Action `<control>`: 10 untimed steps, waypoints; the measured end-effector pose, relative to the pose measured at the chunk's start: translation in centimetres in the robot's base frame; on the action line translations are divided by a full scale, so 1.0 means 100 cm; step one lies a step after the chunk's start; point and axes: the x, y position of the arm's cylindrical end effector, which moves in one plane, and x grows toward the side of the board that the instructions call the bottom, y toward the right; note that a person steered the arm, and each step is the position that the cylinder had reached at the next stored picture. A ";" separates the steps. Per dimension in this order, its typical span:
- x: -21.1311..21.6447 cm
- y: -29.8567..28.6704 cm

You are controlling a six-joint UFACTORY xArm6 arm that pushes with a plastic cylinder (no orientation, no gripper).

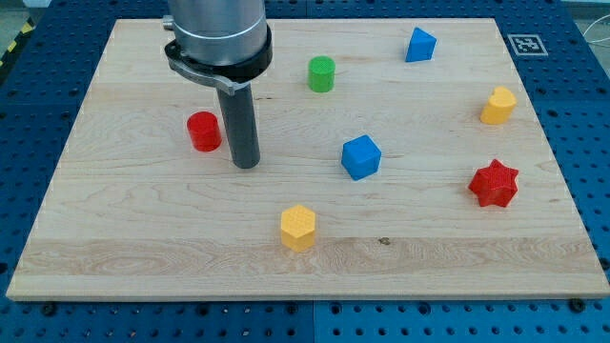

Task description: Slide the red circle to the top left of the board

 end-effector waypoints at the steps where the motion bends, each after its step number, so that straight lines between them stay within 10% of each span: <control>1: -0.007 -0.015; 10: -0.045 -0.127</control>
